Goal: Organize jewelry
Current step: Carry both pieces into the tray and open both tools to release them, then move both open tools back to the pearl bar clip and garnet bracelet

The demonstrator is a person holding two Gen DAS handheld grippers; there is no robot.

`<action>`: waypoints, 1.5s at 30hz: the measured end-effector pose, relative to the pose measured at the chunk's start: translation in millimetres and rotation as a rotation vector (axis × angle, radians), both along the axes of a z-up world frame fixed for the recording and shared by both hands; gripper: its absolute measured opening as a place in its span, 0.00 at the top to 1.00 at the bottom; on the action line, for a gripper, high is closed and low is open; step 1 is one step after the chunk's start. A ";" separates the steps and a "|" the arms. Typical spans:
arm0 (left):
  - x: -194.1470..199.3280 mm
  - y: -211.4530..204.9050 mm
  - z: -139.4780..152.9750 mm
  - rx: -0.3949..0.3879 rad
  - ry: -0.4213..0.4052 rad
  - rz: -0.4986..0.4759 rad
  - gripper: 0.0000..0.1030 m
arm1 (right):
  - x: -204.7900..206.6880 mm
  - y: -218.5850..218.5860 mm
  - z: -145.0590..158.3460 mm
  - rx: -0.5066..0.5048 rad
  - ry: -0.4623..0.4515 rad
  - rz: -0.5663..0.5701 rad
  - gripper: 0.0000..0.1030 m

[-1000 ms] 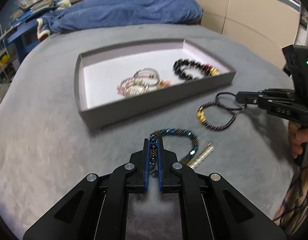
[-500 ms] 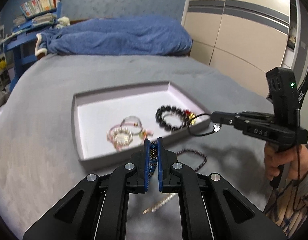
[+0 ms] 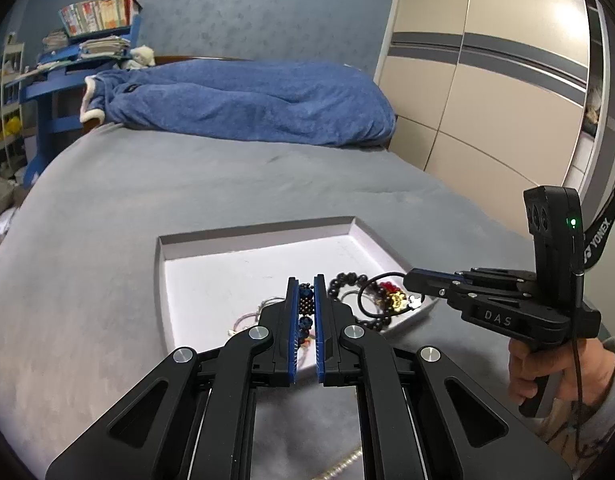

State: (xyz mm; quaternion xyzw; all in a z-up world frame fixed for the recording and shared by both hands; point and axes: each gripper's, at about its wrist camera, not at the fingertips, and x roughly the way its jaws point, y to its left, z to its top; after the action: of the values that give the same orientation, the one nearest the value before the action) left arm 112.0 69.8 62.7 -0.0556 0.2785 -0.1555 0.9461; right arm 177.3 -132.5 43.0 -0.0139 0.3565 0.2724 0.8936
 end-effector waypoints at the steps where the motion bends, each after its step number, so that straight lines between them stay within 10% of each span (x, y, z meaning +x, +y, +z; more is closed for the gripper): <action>1: 2.5 0.7 -0.5 -0.001 0.001 0.001 0.93 | 2.6 1.4 -2.0 -0.009 0.003 -0.001 0.97; 27: 33.0 3.1 -54.5 0.139 0.230 0.074 0.93 | 18.0 8.3 -37.7 -0.111 0.089 -0.021 0.96; 32: 28.4 8.7 -54.3 0.136 0.226 0.105 0.66 | 14.7 6.9 -33.6 -0.095 0.078 -0.019 0.74; 45: -13.1 5.1 -46.6 0.139 0.170 0.079 0.50 | -2.4 -10.8 -22.5 -0.038 0.063 -0.054 0.73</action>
State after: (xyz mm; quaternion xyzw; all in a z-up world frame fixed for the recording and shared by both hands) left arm 98.9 75.0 16.1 -0.0137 0.3656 -0.0933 0.9260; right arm 174.9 -143.3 20.5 -0.0125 0.3897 0.2420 0.8885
